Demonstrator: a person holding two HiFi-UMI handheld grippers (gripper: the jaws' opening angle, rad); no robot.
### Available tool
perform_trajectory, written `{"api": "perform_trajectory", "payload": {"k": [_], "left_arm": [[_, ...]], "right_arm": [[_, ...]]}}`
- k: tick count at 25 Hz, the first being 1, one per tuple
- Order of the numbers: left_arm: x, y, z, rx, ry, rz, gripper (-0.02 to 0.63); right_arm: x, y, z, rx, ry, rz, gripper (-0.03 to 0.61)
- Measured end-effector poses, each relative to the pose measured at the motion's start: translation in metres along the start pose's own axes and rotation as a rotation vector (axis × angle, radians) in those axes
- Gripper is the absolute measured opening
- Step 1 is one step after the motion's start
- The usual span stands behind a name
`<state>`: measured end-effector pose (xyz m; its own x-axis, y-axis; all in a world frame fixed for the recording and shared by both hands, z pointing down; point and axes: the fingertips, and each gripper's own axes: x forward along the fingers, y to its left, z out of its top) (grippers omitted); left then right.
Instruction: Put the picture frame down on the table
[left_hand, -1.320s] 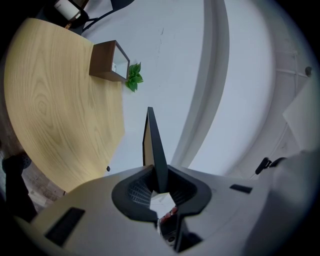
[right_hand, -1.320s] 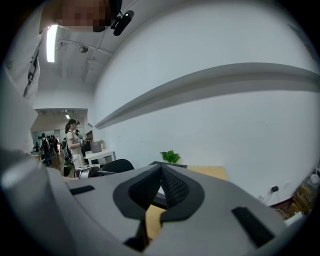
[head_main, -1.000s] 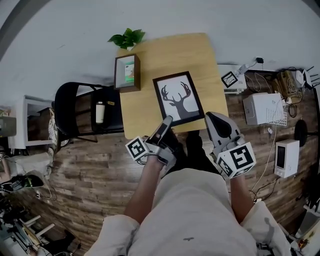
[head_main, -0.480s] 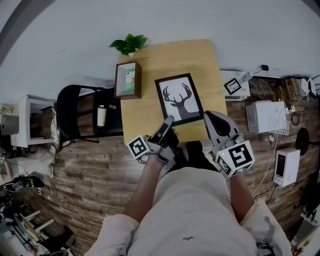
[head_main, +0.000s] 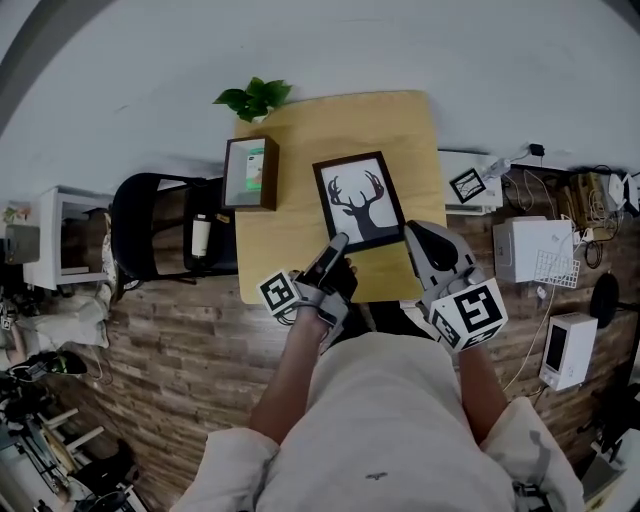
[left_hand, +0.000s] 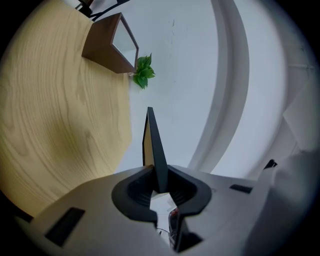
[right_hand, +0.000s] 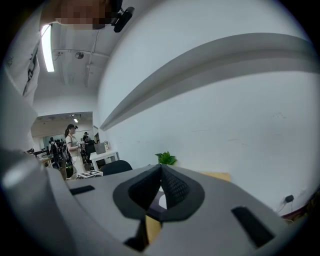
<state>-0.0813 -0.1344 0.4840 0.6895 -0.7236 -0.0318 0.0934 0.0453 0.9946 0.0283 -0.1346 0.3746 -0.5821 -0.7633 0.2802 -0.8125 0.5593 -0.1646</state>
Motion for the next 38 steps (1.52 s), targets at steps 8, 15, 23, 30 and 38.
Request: {"api": "perform_trajectory", "payload": {"k": [8, 15, 23, 30, 38], "left_arm": [[0.036, 0.030, 0.001, -0.008, -0.022, 0.027, 0.057], [0.052, 0.062, 0.007, -0.018, -0.040, 0.082, 0.057], [0.059, 0.089, 0.015, -0.027, -0.044, 0.115, 0.058], [0.069, 0.105, 0.022, -0.027, -0.032, 0.136, 0.058], [0.076, 0.117, 0.028, -0.022, -0.016, 0.150, 0.058]], "right_arm": [[0.015, -0.040, -0.008, 0.005, 0.023, 0.046, -0.002], [0.025, -0.058, -0.021, 0.014, 0.059, 0.082, -0.002], [0.029, -0.068, -0.029, 0.004, 0.087, 0.091, -0.002], [0.036, -0.067, -0.035, 0.006, 0.104, 0.099, -0.002], [0.038, -0.069, -0.041, 0.011, 0.121, 0.093, -0.002]]}}
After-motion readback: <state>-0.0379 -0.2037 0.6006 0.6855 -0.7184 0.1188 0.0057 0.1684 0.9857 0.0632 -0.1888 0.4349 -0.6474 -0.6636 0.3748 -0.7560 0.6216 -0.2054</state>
